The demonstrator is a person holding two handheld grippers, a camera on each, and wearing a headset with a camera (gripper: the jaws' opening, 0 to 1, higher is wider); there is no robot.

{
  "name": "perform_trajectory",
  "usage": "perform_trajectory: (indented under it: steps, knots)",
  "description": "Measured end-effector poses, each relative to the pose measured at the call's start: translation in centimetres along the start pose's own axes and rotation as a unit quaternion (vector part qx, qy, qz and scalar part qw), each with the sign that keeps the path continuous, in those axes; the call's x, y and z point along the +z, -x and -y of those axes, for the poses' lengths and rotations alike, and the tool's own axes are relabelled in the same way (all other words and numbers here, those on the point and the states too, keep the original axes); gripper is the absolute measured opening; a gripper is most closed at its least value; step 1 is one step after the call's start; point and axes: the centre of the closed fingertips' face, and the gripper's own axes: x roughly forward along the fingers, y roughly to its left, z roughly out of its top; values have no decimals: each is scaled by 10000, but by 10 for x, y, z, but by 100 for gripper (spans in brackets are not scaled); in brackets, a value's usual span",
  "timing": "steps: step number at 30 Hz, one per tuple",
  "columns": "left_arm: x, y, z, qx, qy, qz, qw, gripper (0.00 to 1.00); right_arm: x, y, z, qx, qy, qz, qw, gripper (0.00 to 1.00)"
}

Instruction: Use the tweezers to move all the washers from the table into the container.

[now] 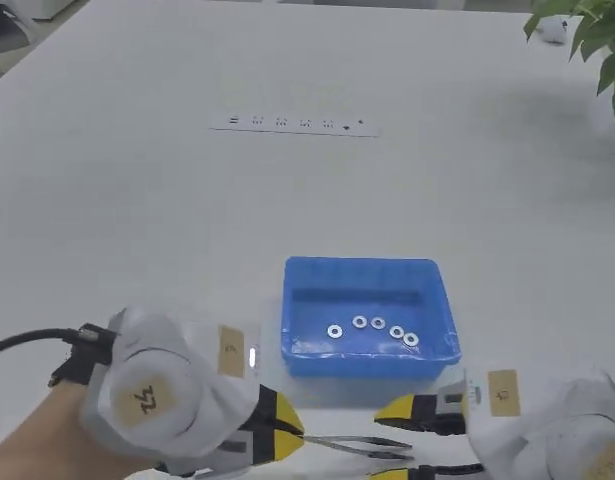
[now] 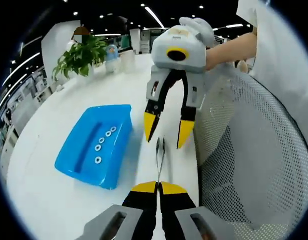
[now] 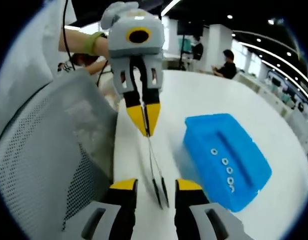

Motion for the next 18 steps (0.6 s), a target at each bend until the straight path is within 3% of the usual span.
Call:
perform_trajectory:
  steps: [5, 9, 15, 18]
  knots:
    - [-14, -9, -2, -127, -41, -301, 9995, 0, -6, 38, 10, -524, -529, 367, 9965, 35]
    - [-20, -15, -2, -188, -60, -553, 9983, 0, -12, 71, 22, -1079, -788, 532, 9896, 44]
    - [-25, -20, -1, -198, 8, -746, 9970, 0, -8, 107, 29, -1541, -742, 643, 9832, 50]
    - [-28, -21, -2, -127, -48, -784, 9968, 0, -5, 121, 32, -1800, -802, 859, 9766, 53]
